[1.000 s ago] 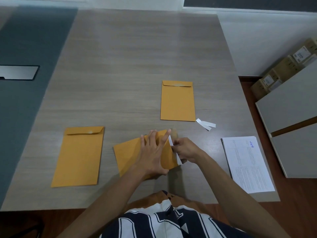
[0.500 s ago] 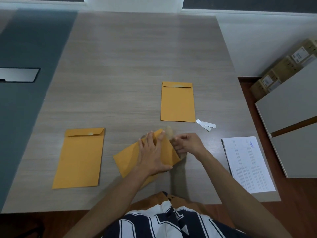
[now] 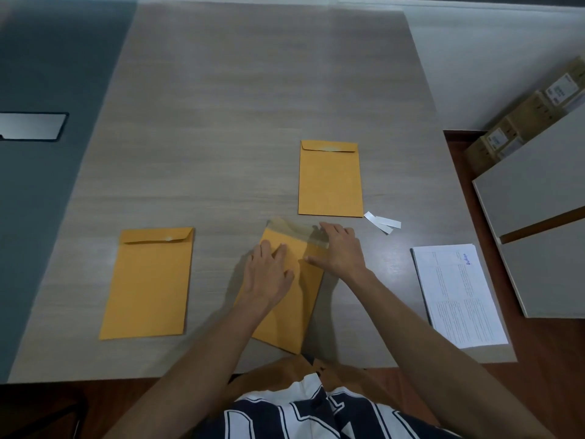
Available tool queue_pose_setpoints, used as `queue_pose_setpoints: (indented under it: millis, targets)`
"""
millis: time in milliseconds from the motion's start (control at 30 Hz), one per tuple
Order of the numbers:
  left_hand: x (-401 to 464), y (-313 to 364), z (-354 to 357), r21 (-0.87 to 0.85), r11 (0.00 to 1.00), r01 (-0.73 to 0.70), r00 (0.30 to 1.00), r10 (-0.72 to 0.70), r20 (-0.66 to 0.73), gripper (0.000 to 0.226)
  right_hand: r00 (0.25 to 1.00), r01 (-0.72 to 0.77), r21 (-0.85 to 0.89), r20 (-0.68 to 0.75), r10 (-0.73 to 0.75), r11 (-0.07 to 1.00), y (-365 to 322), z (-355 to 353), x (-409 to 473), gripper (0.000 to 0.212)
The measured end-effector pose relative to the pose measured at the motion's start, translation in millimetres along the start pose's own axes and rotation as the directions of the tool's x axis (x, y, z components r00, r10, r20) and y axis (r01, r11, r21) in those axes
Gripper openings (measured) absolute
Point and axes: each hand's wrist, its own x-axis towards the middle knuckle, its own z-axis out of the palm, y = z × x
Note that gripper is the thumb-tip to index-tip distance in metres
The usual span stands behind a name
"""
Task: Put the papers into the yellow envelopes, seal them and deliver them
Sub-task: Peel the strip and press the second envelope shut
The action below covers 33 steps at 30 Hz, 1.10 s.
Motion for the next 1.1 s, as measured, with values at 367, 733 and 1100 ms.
queue_pose_setpoints:
  millis: [367,733,1100]
  targets:
    - [-5,-9,-3,-0.169,0.986,0.016,0.998,-0.025,-0.053,0.086,0.968,0.242,-0.121,-0.042,-0.248,0.963,-16,9,-8,0.059]
    - [6,-33,6,0.035,0.972,-0.233,0.972,0.231,0.046,0.072,0.956,0.290,-0.307,0.058,-0.286,0.907,-26,47,-49,0.073]
    - [4,-57,13,0.175,0.950,-0.259,0.965,0.247,0.089,0.072,0.960,0.279,-0.404,0.135,-0.245,0.871,-11,55,-55,0.060]
